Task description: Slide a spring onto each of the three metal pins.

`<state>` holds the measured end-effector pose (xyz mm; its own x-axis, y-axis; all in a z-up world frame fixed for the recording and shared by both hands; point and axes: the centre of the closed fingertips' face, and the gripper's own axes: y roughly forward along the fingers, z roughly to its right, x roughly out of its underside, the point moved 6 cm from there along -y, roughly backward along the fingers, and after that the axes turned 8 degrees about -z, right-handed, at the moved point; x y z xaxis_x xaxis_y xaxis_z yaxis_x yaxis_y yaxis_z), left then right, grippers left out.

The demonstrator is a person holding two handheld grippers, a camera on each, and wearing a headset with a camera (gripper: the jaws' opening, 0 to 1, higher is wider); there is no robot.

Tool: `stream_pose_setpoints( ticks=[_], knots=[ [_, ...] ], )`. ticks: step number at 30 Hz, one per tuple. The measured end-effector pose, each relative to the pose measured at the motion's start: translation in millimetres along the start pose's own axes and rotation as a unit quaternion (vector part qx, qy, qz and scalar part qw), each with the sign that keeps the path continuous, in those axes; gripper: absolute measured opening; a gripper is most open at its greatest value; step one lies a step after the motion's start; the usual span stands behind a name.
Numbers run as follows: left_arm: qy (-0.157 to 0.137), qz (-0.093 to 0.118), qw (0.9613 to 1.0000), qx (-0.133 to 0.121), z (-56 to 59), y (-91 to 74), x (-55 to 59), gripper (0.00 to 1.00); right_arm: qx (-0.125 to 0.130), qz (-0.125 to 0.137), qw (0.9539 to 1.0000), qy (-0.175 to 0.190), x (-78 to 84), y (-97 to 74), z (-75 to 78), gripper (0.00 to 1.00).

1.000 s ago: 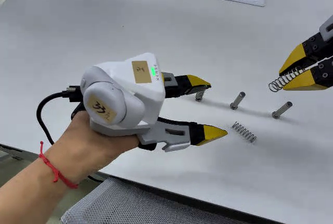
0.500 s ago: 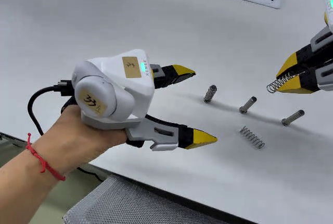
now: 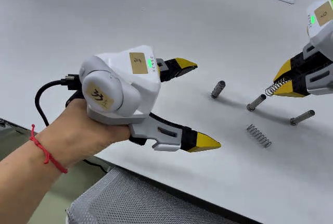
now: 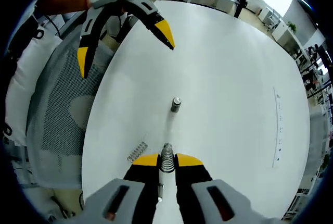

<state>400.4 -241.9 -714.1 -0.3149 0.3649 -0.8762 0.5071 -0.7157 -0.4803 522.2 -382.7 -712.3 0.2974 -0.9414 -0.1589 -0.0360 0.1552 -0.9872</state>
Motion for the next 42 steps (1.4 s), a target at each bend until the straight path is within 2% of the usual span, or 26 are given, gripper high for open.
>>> stream_pose_setpoints(
  ticks=[13,33,42],
  knots=[
    [-0.007,0.013,0.9999,0.008,2.7,1.2,0.8,0.95,-0.007,-0.007,0.9999,0.004,2.6,9.6,2.9,0.12],
    [-0.015,0.020,0.9996,0.013,3.4,3.2,2.3,0.93,-0.017,-0.012,0.9997,0.009,3.0,24.5,3.3,0.12],
    [-0.018,0.023,0.9995,0.015,4.5,4.4,2.6,0.93,-0.013,-0.015,0.9998,0.006,0.8,33.0,3.2,0.13]
  ],
)
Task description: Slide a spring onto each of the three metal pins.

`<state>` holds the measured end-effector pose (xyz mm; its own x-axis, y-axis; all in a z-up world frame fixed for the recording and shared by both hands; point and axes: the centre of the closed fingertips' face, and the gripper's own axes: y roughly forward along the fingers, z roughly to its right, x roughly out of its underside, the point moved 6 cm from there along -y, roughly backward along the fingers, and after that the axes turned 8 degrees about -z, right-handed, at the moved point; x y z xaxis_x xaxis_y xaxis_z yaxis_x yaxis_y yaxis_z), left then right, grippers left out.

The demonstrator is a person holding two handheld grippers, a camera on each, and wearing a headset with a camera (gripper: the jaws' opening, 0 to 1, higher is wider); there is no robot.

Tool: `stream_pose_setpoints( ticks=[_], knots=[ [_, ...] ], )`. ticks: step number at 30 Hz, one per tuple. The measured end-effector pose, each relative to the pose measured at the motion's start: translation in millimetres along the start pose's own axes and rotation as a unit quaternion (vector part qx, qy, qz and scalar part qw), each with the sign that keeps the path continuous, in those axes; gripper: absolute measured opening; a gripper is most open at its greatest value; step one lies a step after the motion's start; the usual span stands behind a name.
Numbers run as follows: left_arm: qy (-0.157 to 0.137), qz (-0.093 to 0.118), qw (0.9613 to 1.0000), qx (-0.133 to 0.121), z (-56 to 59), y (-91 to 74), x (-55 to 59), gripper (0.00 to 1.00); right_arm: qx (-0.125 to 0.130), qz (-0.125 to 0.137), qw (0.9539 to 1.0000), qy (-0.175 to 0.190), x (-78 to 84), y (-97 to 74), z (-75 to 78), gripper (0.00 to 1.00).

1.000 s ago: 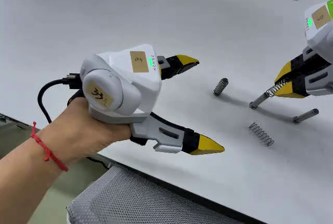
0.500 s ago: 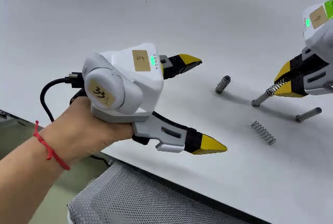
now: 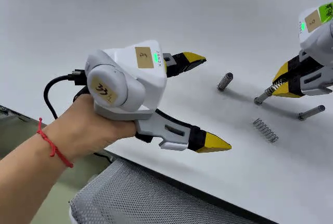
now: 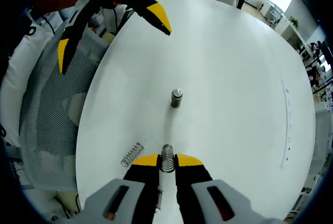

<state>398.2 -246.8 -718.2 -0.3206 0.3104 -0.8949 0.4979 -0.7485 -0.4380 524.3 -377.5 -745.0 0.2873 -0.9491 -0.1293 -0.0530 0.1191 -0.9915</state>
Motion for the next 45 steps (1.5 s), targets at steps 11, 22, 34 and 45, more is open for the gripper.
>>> stream_pose_setpoints(
  ticks=[11,22,34,45],
  knots=[
    [-0.004,0.001,1.0000,0.001,0.2,0.4,1.7,0.93,0.003,-0.005,1.0000,-0.004,-1.7,18.7,-3.6,0.13],
    [-0.007,0.002,1.0000,0.001,0.6,0.3,2.0,0.93,0.002,-0.006,1.0000,-0.003,-1.2,30.7,-4.5,0.13],
    [-0.003,-0.001,1.0000,0.004,0.6,0.7,0.6,0.93,0.002,-0.008,1.0000,0.002,1.0,34.1,-4.6,0.16],
    [0.002,-0.008,1.0000,0.005,-0.6,-0.7,2.6,0.92,0.010,0.020,0.9996,0.019,-3.3,18.3,-4.9,0.22]
  ],
)
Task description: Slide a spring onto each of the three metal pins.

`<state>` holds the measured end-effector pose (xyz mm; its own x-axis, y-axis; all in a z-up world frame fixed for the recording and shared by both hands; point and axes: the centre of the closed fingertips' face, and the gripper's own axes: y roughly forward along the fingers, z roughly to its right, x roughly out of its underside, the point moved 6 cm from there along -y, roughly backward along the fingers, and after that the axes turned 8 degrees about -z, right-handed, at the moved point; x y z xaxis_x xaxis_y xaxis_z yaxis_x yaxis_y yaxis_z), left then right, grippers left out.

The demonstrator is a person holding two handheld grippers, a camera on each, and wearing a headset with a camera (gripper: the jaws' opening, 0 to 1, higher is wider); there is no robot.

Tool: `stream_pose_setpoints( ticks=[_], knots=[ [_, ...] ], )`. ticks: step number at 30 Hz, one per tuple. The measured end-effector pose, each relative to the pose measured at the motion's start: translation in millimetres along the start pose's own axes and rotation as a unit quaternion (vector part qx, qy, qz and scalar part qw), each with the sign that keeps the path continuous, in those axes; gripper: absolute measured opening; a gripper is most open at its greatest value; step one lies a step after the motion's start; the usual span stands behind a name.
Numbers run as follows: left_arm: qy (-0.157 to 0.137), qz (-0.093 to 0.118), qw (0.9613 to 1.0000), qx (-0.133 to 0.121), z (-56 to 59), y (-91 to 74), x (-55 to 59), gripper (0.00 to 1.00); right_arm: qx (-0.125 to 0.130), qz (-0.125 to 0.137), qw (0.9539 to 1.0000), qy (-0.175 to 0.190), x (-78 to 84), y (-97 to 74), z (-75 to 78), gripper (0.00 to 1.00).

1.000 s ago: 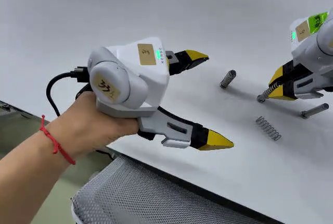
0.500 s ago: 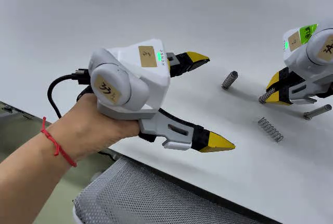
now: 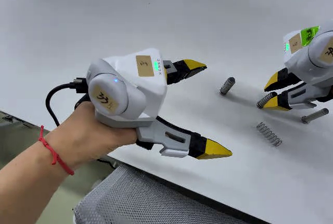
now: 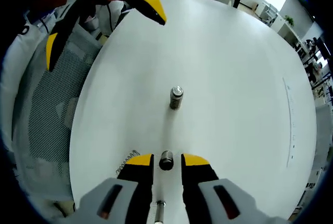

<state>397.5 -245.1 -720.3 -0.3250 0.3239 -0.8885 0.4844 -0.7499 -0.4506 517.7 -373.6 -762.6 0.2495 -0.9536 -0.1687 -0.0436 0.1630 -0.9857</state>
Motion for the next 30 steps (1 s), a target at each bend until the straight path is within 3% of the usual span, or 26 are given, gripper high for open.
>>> stream_pose_setpoints(
  ticks=[9,15,20,23,30],
  knots=[
    [0.010,-0.008,0.9999,-0.001,-1.0,-3.2,-2.3,0.92,0.017,0.040,0.9988,0.023,2.0,-28.1,-2.8,0.30],
    [0.018,-0.014,0.9997,-0.005,0.1,-6.7,-5.4,0.92,0.036,0.080,0.9950,0.047,5.5,-53.3,-10.0,0.39],
    [0.026,-0.021,0.9994,-0.007,1.6,-10.0,-7.5,0.92,0.050,0.130,0.9868,0.083,12.6,-75.2,-19.8,0.47],
    [0.029,-0.025,0.9992,-0.009,2.4,-12.1,-9.2,0.92,0.060,0.151,0.9815,0.101,25.3,-82.8,-21.7,0.51],
    [0.044,-0.038,0.9983,-0.007,7.2,-15.0,-15.1,0.91,0.084,0.203,0.9644,0.147,47.3,-106.2,-42.2,0.58]
  ],
)
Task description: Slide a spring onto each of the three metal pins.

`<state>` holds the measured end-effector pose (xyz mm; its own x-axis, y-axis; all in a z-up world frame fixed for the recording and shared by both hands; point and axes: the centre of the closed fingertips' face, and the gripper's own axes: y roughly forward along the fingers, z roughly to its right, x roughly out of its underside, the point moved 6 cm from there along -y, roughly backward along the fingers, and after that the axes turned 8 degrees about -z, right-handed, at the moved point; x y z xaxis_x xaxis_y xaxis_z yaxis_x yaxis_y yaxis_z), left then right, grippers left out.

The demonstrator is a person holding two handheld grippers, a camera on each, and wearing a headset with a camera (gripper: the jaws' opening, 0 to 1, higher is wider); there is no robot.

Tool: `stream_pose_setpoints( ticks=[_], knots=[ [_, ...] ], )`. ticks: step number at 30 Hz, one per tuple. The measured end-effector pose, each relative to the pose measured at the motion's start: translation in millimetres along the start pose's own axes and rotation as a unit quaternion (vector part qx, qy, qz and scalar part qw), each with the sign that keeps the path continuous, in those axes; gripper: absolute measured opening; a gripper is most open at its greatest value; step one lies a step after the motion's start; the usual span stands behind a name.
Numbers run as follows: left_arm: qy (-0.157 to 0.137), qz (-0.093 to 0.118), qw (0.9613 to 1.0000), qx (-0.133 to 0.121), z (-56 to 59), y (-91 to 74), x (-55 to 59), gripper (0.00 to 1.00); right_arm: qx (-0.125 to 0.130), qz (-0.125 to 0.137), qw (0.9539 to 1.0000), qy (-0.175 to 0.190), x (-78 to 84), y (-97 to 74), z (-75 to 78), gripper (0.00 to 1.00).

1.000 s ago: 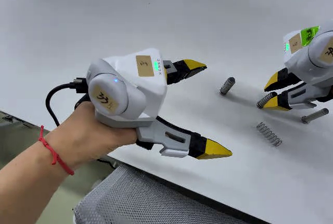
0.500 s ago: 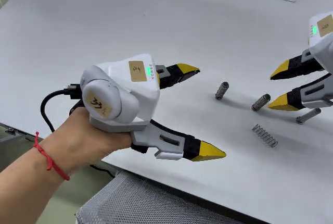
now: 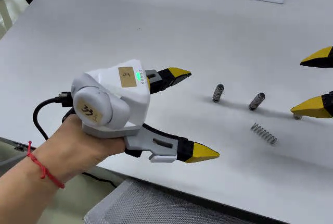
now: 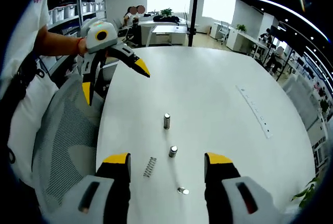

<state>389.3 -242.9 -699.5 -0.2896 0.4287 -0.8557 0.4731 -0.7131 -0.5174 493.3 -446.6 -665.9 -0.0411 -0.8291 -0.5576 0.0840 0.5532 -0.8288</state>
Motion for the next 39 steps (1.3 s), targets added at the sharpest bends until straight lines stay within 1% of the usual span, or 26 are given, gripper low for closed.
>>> stream_pose_setpoints(
  ticks=[3,4,8,12,15,18,19,20,21,23,25,28,30,31,32,33,35,36,37,38,39],
  knots=[
    [0.009,-0.008,0.9999,0.002,1.6,0.0,-3.3,0.91,0.009,0.019,0.9997,0.014,8.7,-11.5,-5.3,0.61],
    [0.016,-0.011,0.9998,0.002,2.6,0.3,-4.9,0.90,0.012,0.030,0.9992,0.022,12.4,-15.4,-7.2,0.62],
    [0.026,-0.016,0.9995,0.007,4.6,2.2,-10.9,0.89,0.011,0.055,0.9976,0.040,27.6,-23.3,-14.6,0.68],
    [0.050,-0.030,0.9982,0.015,7.6,6.6,-17.7,0.88,0.014,0.088,0.9943,0.059,44.4,-29.6,-22.9,0.73],
    [0.062,-0.038,0.9971,0.021,10.0,10.6,-22.3,0.87,0.013,0.103,0.9917,0.076,59.0,-33.1,-26.9,0.76],
    [0.075,-0.047,0.9957,0.027,12.7,16.5,-26.4,0.85,0.017,0.116,0.9895,0.085,74.1,-36.0,-30.5,0.80],
    [0.082,-0.053,0.9947,0.031,14.4,19.4,-27.8,0.84,0.018,0.124,0.9879,0.091,80.5,-37.4,-31.4,0.80],
    [0.087,-0.060,0.9939,0.034,15.5,21.2,-27.7,0.83,0.018,0.127,0.9872,0.095,84.7,-38.0,-32.2,0.81],
    [0.097,-0.068,0.9922,0.038,17.4,24.5,-28.6,0.82,0.019,0.130,0.9864,0.099,91.5,-39.1,-33.2,0.81],
    [0.110,-0.079,0.9897,0.044,20.7,30.1,-29.9,0.82,0.023,0.135,0.9849,0.106,99.5,-40.7,-34.3,0.81],
    [0.125,-0.097,0.9862,0.049,23.2,37.5,-30.1,0.79,0.025,0.140,0.9833,0.113,108.9,-42.7,-36.4,0.82],
    [0.130,-0.107,0.9838,0.061,27.7,49.8,-32.8,0.75,0.029,0.145,0.9815,0.122,122.1,-45.8,-39.0,0.82],
    [0.135,-0.119,0.9811,0.072,31.0,60.0,-33.4,0.73,0.031,0.148,0.9799,0.130,131.2,-48.0,-40.7,0.83],
    [0.146,-0.132,0.9774,0.076,32.5,65.8,-32.7,0.71,0.035,0.146,0.9797,0.133,135.7,-49.3,-42.1,0.83],
    [0.152,-0.134,0.9757,0.083,35.3,70.8,-33.6,0.68,0.037,0.146,0.9794,0.134,138.8,-50.3,-43.0,0.83],
    [0.153,-0.135,0.9751,0.088,37.2,75.6,-34.2,0.68,0.038,0.148,0.9787,0.137,141.7,-51.4,-43.8,0.83],
    [0.162,-0.148,0.9710,0.095,39.5,88.5,-32.8,0.66,0.042,0.149,0.9777,0.141,148.7,-53.1,-45.7,0.82],
    [0.169,-0.157,0.9679,0.098,39.8,93.4,-31.1,0.65,0.044,0.149,0.9774,0.143,151.2,-53.5,-46.4,0.82],
    [0.177,-0.172,0.9634,0.104,40.7,100.7,-28.1,0.63,0.046,0.149,0.9769,0.146,154.4,-54.4,-47.5,0.82],
    [0.182,-0.177,0.9612,0.107,41.5,105.5,-27.0,0.61,0.048,0.150,0.9765,0.147,156.2,-55.0,-48.1,0.82],
    [0.189,-0.187,0.9579,0.108,42.0,112.9,-24.3,0.60,0.050,0.151,0.9758,0.150,157.9,-56.1,-48.9,0.82]
  ],
)
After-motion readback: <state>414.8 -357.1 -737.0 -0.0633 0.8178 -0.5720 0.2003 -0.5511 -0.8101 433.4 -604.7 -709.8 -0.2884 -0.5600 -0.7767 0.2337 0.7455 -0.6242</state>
